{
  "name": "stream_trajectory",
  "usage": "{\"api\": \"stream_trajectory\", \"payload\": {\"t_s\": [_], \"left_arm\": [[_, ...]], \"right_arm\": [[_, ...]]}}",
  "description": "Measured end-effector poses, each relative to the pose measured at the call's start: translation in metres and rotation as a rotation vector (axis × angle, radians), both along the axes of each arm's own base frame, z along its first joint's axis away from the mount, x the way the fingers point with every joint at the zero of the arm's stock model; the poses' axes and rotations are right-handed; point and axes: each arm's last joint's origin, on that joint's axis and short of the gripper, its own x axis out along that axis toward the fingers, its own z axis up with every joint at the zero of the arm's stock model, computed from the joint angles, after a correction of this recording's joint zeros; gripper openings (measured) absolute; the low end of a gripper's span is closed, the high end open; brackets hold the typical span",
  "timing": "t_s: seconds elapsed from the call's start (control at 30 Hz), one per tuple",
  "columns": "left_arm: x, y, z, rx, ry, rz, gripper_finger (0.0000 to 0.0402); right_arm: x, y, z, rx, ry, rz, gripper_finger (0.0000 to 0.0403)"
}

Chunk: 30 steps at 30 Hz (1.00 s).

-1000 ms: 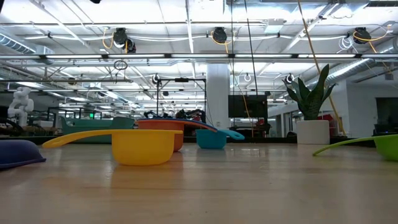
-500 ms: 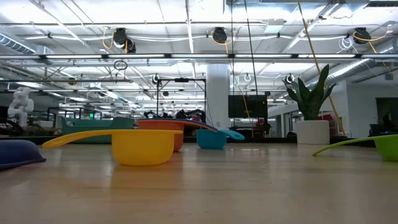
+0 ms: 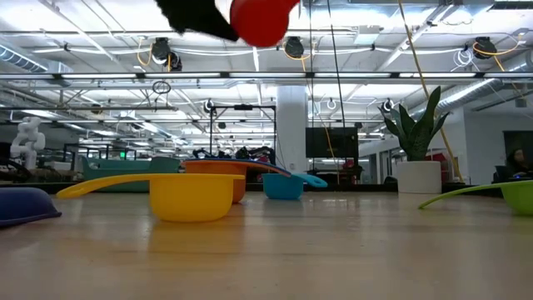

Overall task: Nest measuring cups in basket
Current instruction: Stack the red measuring cup on top of the blue measuring cup

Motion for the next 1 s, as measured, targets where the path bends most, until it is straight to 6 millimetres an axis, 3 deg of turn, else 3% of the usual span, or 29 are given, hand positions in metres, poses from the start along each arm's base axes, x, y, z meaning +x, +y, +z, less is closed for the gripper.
{"api": "stream_trajectory", "payload": {"t_s": [0.17,0.37,0.5,0.73,1.0], "left_arm": [[0.003,0.009,-0.010,-0.005,0.011,0.033,0.0007],[0.001,0.007,-0.012,0.014,0.035,0.018,0.0010],[-0.001,0.001,-0.012,0.042,0.062,-0.013,0.0007],[-0.003,-0.003,-0.011,0.052,0.066,-0.033,0.0010],[-0.005,-0.008,-0.011,0.087,0.094,-0.067,0.0011]], "right_arm": [[0.037,0.016,-0.013,-0.193,0.167,-0.063,0.0208],[0.064,0.005,-0.020,-0.222,0.208,-0.139,0.0208],[0.068,-0.006,-0.029,-0.219,0.217,-0.172,0.0208],[0.067,-0.006,-0.036,-0.243,0.231,-0.110,0.0207],[0.067,-0.007,-0.039,-0.261,0.253,-0.110,0.0170]]}}
